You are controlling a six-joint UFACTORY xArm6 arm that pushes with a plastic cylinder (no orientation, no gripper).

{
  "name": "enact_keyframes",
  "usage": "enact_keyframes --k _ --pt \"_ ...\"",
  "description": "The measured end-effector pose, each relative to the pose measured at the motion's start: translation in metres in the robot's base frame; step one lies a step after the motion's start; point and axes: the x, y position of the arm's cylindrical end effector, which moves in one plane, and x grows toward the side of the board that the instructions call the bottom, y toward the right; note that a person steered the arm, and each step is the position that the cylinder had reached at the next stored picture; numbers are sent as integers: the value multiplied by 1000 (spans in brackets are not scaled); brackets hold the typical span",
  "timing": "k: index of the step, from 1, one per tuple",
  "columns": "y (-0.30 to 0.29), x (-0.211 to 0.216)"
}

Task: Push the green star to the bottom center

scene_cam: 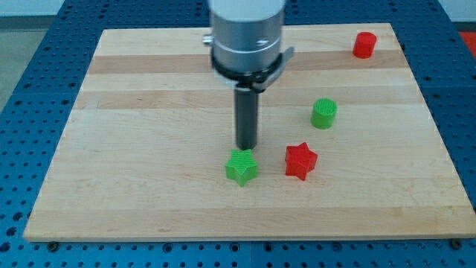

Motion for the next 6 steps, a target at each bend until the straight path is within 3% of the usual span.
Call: enact_keyframes --k 6 --pt "-4 49"
